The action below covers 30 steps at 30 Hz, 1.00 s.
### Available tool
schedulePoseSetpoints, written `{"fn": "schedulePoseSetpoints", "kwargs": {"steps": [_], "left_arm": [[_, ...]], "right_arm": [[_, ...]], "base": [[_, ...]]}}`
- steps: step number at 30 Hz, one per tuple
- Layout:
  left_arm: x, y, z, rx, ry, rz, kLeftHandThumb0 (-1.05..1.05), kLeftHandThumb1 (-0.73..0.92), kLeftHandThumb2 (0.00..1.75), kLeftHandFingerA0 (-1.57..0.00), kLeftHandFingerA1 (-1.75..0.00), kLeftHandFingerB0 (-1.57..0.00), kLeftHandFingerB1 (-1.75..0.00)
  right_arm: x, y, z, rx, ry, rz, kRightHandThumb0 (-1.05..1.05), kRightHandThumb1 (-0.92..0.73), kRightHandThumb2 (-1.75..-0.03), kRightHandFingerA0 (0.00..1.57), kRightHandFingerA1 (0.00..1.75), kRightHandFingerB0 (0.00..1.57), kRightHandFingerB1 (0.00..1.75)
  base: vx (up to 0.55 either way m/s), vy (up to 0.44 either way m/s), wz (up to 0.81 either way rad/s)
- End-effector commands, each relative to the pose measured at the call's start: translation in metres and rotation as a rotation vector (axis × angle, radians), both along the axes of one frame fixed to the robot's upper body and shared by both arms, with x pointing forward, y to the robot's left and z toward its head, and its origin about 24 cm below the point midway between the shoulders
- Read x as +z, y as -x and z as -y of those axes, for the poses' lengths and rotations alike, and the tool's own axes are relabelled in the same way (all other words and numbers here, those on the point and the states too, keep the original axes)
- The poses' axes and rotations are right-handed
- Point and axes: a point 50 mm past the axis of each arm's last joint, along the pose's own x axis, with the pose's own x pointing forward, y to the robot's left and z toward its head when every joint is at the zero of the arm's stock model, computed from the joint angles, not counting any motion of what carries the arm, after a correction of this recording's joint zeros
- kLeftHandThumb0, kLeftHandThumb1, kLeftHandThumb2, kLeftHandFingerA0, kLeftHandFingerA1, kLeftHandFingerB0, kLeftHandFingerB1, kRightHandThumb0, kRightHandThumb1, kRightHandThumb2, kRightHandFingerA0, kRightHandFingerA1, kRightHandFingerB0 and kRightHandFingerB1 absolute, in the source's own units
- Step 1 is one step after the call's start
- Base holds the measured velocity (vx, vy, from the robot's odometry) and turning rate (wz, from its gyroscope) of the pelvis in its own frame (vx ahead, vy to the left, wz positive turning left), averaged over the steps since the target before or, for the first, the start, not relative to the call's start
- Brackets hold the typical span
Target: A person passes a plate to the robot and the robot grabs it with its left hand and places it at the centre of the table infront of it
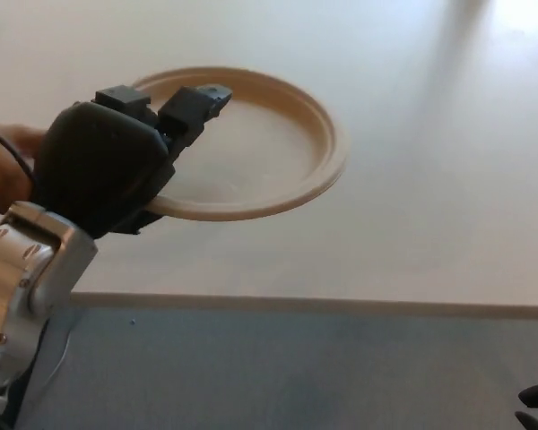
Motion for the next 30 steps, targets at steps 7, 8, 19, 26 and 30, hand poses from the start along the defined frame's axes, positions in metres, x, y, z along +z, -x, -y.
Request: {"fn": "schedulePoseSetpoints", "kwargs": {"steps": [7, 8, 19, 26, 30], "left_arm": [[-0.006, 0.000, 0.005, -0.074, -0.017, 0.148, -0.24, 0.57, 0.60, -0.98, -1.55, -0.83, -0.55], [-0.007, 0.001, 0.005, -0.077, -0.018, 0.150, -0.22, 0.55, 0.59, -0.99, -1.52, -0.82, -0.54], [-0.002, -0.001, 0.006, -0.102, 0.026, 0.162, -0.23, 0.57, 0.59, -0.97, -1.53, -0.81, -0.61], [0.002, -0.010, 0.010, -0.104, 0.036, 0.164, -0.24, 0.57, 0.59, -0.96, -1.48, -0.82, -0.55], [-0.008, -0.026, 0.013, -0.069, 0.001, 0.095, -0.27, 0.59, 0.59, -0.96, -1.49, -0.81, -0.53]], "right_arm": [[0.004, -0.002, 0.006, -0.007, 0.014, 0.005, -0.75, -0.78, -0.63, 0.55, 0.75, 0.41, 0.53], [0.004, -0.002, 0.006, -0.007, 0.017, 0.003, -0.75, -0.78, -0.63, 0.63, 0.82, 0.44, 0.54], [0.010, -0.010, 0.005, 0.001, 0.017, 0.017, -0.74, -0.78, -0.62, 0.52, 0.67, 0.45, 0.53], [0.013, -0.015, 0.005, 0.008, 0.022, 0.031, -0.75, -0.78, -0.64, 0.60, 0.74, 0.48, 0.54], [0.014, -0.015, 0.005, 0.004, 0.025, 0.032, -0.77, -0.77, -0.63, 0.63, 0.80, 0.47, 0.55]], "base": [[0.00, 0.000, 0.00], [0.00, 0.000, 0.00], [0.00, 0.000, 0.00], [0.00, 0.000, 0.00], [0.00, 0.000, 0.00]]}}
